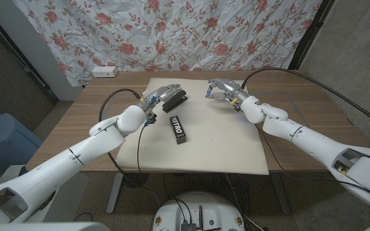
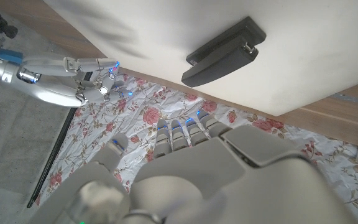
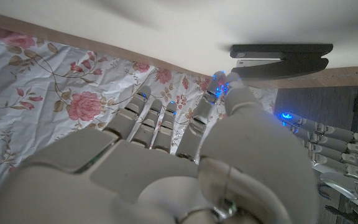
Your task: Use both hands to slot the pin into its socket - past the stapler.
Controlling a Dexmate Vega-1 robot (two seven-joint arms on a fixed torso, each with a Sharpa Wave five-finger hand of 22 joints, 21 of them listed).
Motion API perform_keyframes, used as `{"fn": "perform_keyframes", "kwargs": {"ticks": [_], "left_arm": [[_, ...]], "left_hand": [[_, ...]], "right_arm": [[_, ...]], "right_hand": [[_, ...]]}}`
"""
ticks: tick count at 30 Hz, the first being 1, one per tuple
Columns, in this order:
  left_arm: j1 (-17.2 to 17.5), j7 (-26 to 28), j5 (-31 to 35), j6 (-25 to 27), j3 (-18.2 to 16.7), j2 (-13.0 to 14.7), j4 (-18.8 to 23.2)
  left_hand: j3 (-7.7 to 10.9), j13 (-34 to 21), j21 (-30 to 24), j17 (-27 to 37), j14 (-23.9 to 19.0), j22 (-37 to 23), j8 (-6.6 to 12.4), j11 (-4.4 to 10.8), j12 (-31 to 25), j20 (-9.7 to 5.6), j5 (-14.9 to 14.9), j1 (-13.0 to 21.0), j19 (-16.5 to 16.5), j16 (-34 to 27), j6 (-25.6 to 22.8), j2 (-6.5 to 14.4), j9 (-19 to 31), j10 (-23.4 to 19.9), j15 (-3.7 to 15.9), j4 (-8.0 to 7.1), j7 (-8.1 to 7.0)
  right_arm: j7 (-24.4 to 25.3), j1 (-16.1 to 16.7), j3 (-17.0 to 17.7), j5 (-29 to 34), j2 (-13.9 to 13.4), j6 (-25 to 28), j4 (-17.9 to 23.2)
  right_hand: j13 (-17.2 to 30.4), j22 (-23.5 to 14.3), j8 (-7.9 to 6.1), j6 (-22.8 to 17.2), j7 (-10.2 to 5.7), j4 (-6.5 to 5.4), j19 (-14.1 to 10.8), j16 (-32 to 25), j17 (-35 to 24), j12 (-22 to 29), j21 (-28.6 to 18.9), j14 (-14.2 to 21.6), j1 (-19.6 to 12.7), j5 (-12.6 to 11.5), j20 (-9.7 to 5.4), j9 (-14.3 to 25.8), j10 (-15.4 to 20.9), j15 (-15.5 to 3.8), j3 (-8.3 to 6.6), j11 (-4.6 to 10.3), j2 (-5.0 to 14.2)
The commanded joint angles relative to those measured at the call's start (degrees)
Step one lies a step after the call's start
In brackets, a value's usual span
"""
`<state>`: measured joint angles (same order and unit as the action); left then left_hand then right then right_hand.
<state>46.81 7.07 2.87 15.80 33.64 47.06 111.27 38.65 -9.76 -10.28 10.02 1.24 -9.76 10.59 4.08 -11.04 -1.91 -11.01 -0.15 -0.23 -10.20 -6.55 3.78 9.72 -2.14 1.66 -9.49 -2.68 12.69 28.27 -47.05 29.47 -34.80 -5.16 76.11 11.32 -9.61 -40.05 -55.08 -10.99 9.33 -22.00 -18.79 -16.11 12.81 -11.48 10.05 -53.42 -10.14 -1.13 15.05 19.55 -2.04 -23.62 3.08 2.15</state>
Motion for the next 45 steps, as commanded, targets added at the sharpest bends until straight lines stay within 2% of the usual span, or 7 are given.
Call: {"fn": "perform_keyframes", "kwargs": {"ticks": [1,7,12,17,26,31,45], "left_arm": [[-4.22,-4.90,6.29,2.29,4.24,-1.49,-1.14],[-5.33,-6.39,7.91,4.20,5.54,-2.61,-1.11],[-6.36,-8.00,9.48,4.77,6.94,-3.00,-1.24],[-8.00,-10.58,11.93,6.19,9.52,-3.80,-1.50],[-8.65,-12.57,13.50,7.60,11.14,-4.89,-1.72],[-9.26,-14.01,14.83,8.71,12.31,-5.05,-1.73],[-11.66,-19.16,17.85,13.23,15.74,-6.23,-1.92]], "left_hand": [[-0.29,-0.07,0.06,0.28,0.03,-0.19,-0.09,0.28,0.09,-4.76,0.00,-0.77,-1.17,-0.29,0.04,4.52,0.25,-0.33,1.91,-0.67,-0.46],[-0.97,-0.07,0.15,0.30,-0.17,-0.22,-0.32,0.50,0.16,-3.94,-0.05,-0.94,-2.37,-0.39,0.59,4.59,0.25,-0.31,2.01,-1.26,0.17],[-1.28,-0.07,0.17,0.31,-0.15,-0.24,-0.34,0.28,0.17,-3.95,-0.09,-0.98,-2.88,-0.38,0.67,4.66,0.25,-0.36,1.92,-1.43,0.42],[-2.93,-0.08,0.24,0.41,1.85,-0.37,-0.86,-0.55,0.77,-3.26,-0.20,-1.18,-5.88,0.10,3.70,5.69,0.22,1.65,1.25,-2.04,1.63],[-4.11,-0.08,0.23,0.48,3.20,-0.46,-0.87,-0.37,0.96,-3.85,-0.16,-1.36,-7.78,0.18,4.97,5.80,0.21,2.99,1.00,-2.19,1.73],[-4.96,-0.07,0.12,0.51,3.82,-0.53,-1.00,-0.29,0.91,-4.13,-0.17,-1.44,-8.78,0.11,6.05,5.78,0.20,3.50,1.22,-2.25,1.31],[-6.83,-0.06,0.13,0.52,5.59,-0.61,-0.98,-0.40,1.05,-4.48,-0.23,-1.50,-11.41,0.15,8.54,5.94,0.17,5.43,0.98,-2.30,1.99]], "right_arm": [[1.04,0.66,1.15,-1.48,-0.29,-1.20,-0.19],[1.09,1.03,1.54,-1.97,-0.39,-0.93,0.07],[1.52,1.21,1.85,-2.37,-0.41,-1.22,-0.03],[2.11,1.43,2.29,-2.81,-0.45,-1.46,-0.16],[2.61,1.62,2.68,-3.76,-0.29,-2.17,-0.84],[2.91,1.71,2.81,-4.07,-0.29,-2.61,-1.04],[3.49,1.83,3.04,-4.93,0.22,-3.03,-1.72]], "right_hand": [[0.17,-0.19,-0.17,-0.41,-0.34,0.04,-0.36,-0.22,-0.08,-0.09,0.16,0.33,-0.44,-0.42,0.25,0.11,0.67,-1.96,0.39,0.02,0.30],[0.17,-0.19,-0.14,-0.39,-0.29,0.02,-0.33,-0.20,-0.08,-0.13,0.19,0.30,-0.43,-0.45,0.29,0.10,0.70,-1.97,0.45,0.00,0.31],[0.18,-0.20,-0.09,-0.34,-0.22,-0.01,-0.31,-0.21,-0.09,-0.13,0.21,0.33,-0.40,-0.48,0.27,0.04,0.83,-1.91,0.51,0.01,0.34],[0.18,-0.20,-0.01,-0.26,-0.19,-0.02,-0.29,-0.23,-0.10,-0.16,0.23,0.38,-0.41,-0.53,0.28,-0.04,0.89,-1.95,0.56,0.06,0.37],[0.19,-0.20,0.05,-0.40,-0.09,-0.02,-0.37,-0.24,-0.11,-0.11,0.21,0.44,-0.45,-0.60,0.27,-0.23,1.24,-1.93,0.64,0.04,0.43],[0.19,-0.20,0.13,-0.32,-0.08,0.00,-0.38,-0.26,-0.10,-0.11,0.22,0.51,-0.48,-0.63,0.26,-0.31,1.35,-1.82,0.69,0.02,0.44],[0.20,-0.20,0.32,-0.42,-0.04,0.02,-0.37,-0.25,-0.11,-0.17,0.25,0.54,-0.57,-0.73,0.25,-0.69,1.54,-1.82,0.80,-0.09,0.51]]}}
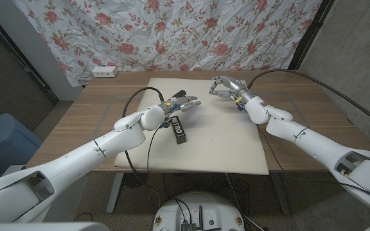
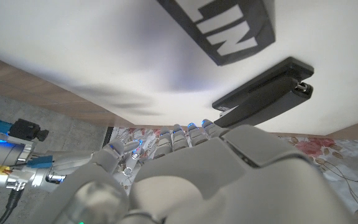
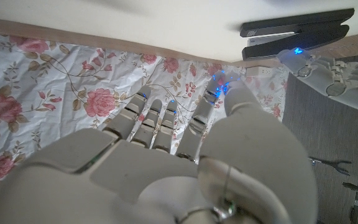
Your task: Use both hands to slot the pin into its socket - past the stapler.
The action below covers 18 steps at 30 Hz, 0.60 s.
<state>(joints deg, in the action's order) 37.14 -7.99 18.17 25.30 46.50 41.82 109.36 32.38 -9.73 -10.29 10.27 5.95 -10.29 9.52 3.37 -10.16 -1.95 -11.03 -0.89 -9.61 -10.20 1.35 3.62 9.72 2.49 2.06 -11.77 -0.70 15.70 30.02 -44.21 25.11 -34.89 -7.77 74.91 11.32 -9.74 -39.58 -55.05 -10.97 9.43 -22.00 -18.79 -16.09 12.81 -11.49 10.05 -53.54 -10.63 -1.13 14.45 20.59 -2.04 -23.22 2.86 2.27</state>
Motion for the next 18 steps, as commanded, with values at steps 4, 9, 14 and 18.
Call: {"fn": "perform_keyframes", "kwargs": {"ticks": [4,9,14,18], "left_arm": [[-2.25,-4.57,2.55,4.35,3.16,-1.36,-0.11],[-2.84,-5.28,2.93,5.24,4.01,-1.98,-0.58],[-3.37,-5.79,2.84,5.20,4.60,-2.51,-1.28],[-4.08,-6.15,3.18,5.18,5.27,-3.02,-1.90]], "left_hand": [[-0.89,-0.08,0.16,0.27,1.14,-0.09,0.18,0.26,0.11,-4.48,-0.23,-0.79,-2.56,0.14,0.73,6.08,0.17,0.94,0.58,-0.04,-0.03],[-1.66,-0.06,0.12,0.27,2.10,-0.12,0.22,0.09,0.24,-4.66,-0.27,-0.82,-3.61,0.22,1.28,6.13,0.16,2.01,0.65,-0.06,-0.28],[-2.01,-0.06,0.10,0.27,2.40,-0.13,0.17,0.18,0.22,-4.69,-0.29,-0.83,-4.10,0.18,1.74,6.19,0.15,2.37,0.67,-0.07,-0.54],[-2.42,-0.05,0.08,0.26,2.64,-0.14,0.22,0.10,0.21,-4.79,-0.32,-0.84,-4.65,0.12,2.02,6.23,0.15,2.78,0.52,-0.09,-0.65]], "right_arm": [[0.43,0.09,0.24,-0.69,0.30,-0.31,-0.51],[0.40,0.07,0.26,-0.86,0.32,-0.33,-0.59],[0.44,0.09,0.27,-0.94,0.32,-0.37,-0.59],[0.32,0.14,0.28,-1.01,0.27,-0.31,-0.48]], "right_hand": [[0.20,-0.07,-0.10,-0.47,-0.10,-0.07,-0.34,-0.25,-0.13,-0.23,0.26,0.54,-0.47,-0.27,0.20,-0.17,0.46,-1.82,0.42,0.14,0.43],[0.20,-0.07,-0.02,-0.45,-0.03,-0.07,-0.32,-0.23,-0.13,-0.25,0.28,0.51,-0.50,-0.31,0.19,-0.29,0.50,-1.86,0.46,0.18,0.47],[0.20,-0.08,-0.03,-0.57,-0.02,-0.08,-0.31,-0.25,-0.14,-0.29,0.28,0.56,-0.51,-0.34,0.19,-0.35,0.48,-1.82,0.50,0.21,0.49],[0.21,-0.08,-0.01,-0.56,0.06,-0.07,-0.30,-0.22,-0.14,-0.31,0.29,0.51,-0.53,-0.37,0.20,-0.39,0.50,-1.80,0.54,0.16,0.49]]}}
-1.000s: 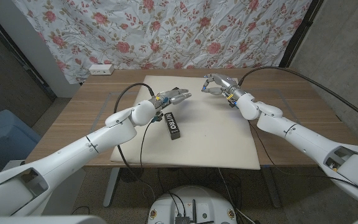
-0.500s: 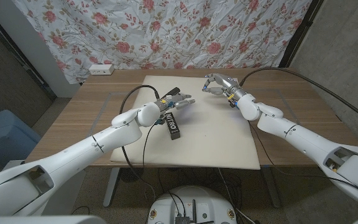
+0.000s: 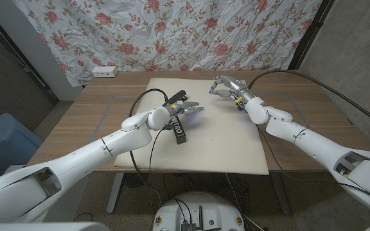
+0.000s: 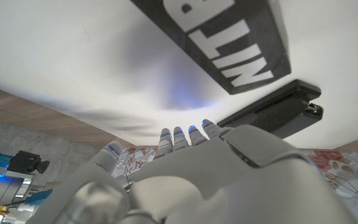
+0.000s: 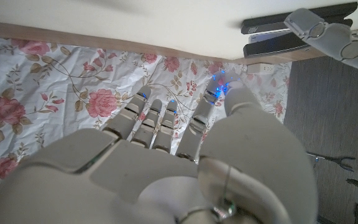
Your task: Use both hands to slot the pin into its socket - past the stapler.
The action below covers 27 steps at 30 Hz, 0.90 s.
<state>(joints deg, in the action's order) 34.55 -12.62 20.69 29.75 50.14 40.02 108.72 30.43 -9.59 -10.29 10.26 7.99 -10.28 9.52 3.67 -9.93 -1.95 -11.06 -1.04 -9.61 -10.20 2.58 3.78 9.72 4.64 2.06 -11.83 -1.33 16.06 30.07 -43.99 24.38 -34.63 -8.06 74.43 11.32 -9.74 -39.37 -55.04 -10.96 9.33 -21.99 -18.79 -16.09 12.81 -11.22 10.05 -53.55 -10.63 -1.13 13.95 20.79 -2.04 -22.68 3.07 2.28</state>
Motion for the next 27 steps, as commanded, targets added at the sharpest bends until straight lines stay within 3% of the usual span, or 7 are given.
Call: {"fn": "perform_keyframes", "kwargs": {"ticks": [1,9,27], "left_arm": [[-1.78,-1.80,0.53,0.82,1.78,-1.57,-1.62],[-3.37,-4.56,0.06,-0.06,2.80,-1.38,-2.60],[-2.94,-5.38,-1.08,1.35,2.72,-1.00,-1.98]], "left_hand": [[-0.54,-0.19,0.08,0.27,0.59,-0.15,0.22,-0.21,-0.04,-4.78,-0.29,-0.69,-4.77,0.09,0.83,6.07,0.15,0.64,0.47,-0.03,-0.05],[-1.40,-0.17,-0.13,0.23,0.13,-0.17,0.58,-0.55,-0.38,-4.68,-0.35,-0.70,-5.39,-0.27,0.39,6.14,0.14,0.40,0.35,-0.03,0.14],[-2.72,-0.13,-0.60,0.12,-1.83,-0.15,1.06,-0.56,-0.98,-4.67,-0.48,-0.65,-5.57,-0.91,-1.07,6.30,0.13,-1.17,0.28,0.02,0.74]], "right_arm": [[-0.12,0.13,0.11,-0.44,-0.02,-0.08,0.04],[0.27,0.40,0.33,-0.66,0.01,-0.06,0.18],[-0.05,1.27,0.57,-1.90,0.22,0.25,0.75]], "right_hand": [[0.21,-0.08,-0.20,-0.60,0.05,0.03,-0.31,-0.20,-0.14,-0.32,0.02,0.47,-0.53,-0.38,0.20,0.05,0.32,-1.74,0.02,-0.07,0.49],[0.21,-0.08,-0.19,-0.58,0.05,0.04,-0.31,-0.20,-0.14,-0.34,0.02,0.51,-0.55,-0.43,0.22,0.04,0.41,-1.71,0.11,-0.11,0.48],[0.22,-0.08,-0.01,-0.60,0.14,0.05,-0.23,-0.12,-0.14,-0.50,0.05,0.42,-0.64,-0.54,0.23,-0.25,0.32,-1.59,0.28,-0.13,0.54]]}}
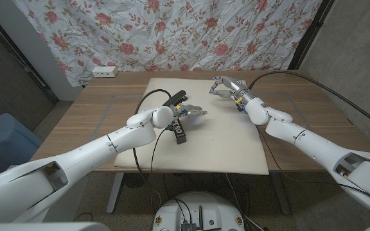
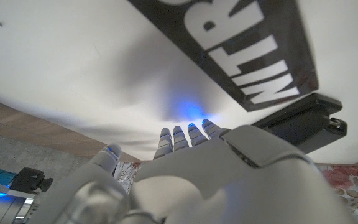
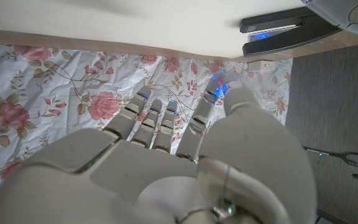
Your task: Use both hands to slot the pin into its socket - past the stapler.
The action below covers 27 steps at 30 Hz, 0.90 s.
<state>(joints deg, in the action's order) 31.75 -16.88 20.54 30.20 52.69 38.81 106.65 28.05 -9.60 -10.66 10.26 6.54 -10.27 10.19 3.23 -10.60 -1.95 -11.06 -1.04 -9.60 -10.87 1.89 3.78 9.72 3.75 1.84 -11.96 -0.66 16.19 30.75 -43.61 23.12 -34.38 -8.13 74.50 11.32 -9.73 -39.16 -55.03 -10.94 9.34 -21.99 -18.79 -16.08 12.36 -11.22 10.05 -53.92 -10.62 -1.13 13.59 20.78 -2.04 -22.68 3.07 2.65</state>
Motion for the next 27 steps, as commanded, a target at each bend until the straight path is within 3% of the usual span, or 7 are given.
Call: {"fn": "perform_keyframes", "kwargs": {"ticks": [1,23,27], "left_arm": [[-0.16,-1.12,-0.95,0.92,0.19,0.22,0.10],[-1.42,-3.18,-1.96,0.74,1.14,0.98,-0.10],[-1.86,-3.77,-1.63,1.64,1.26,1.02,0.14]], "left_hand": [[-0.43,-0.12,-0.26,0.11,-0.39,-0.16,0.38,-0.07,-0.29,-4.64,-0.49,-0.65,-5.57,-0.23,-0.40,6.30,0.13,-0.29,0.49,0.15,0.04],[-2.31,-0.11,-1.01,0.00,-2.04,-0.14,0.79,-0.93,-0.75,-4.92,-0.66,-0.67,-4.41,-0.42,-2.55,6.28,0.14,-2.57,-0.15,0.17,1.23],[-2.49,-0.11,-1.07,-0.01,-2.12,-0.14,0.78,-1.08,-0.74,-4.92,-0.68,-0.67,-4.26,-0.40,-2.71,6.30,0.15,-2.71,-0.13,0.17,1.22]], "right_arm": [[-0.18,0.60,0.19,-0.63,-0.03,0.34,0.69],[-0.15,1.81,0.82,-3.23,0.99,-1.45,0.51],[-0.37,2.19,1.58,-6.48,2.08,-4.15,-1.53]], "right_hand": [[0.22,-0.09,-0.22,-0.61,0.06,0.05,-0.24,-0.12,-0.14,-0.06,0.05,0.41,-0.27,-0.55,0.22,0.11,0.33,-1.60,0.28,-0.15,0.17],[0.23,-0.09,-0.16,-0.67,0.08,0.06,-0.16,-0.09,-0.15,-0.15,0.08,0.44,-0.38,-0.66,0.25,-0.01,0.38,-1.62,0.48,-0.14,0.23],[0.23,-0.09,-0.21,-0.78,0.12,0.06,-0.15,-0.08,-0.15,-0.18,0.08,0.45,-0.39,-0.67,0.24,0.00,0.35,-1.58,0.51,-0.17,0.23]]}}
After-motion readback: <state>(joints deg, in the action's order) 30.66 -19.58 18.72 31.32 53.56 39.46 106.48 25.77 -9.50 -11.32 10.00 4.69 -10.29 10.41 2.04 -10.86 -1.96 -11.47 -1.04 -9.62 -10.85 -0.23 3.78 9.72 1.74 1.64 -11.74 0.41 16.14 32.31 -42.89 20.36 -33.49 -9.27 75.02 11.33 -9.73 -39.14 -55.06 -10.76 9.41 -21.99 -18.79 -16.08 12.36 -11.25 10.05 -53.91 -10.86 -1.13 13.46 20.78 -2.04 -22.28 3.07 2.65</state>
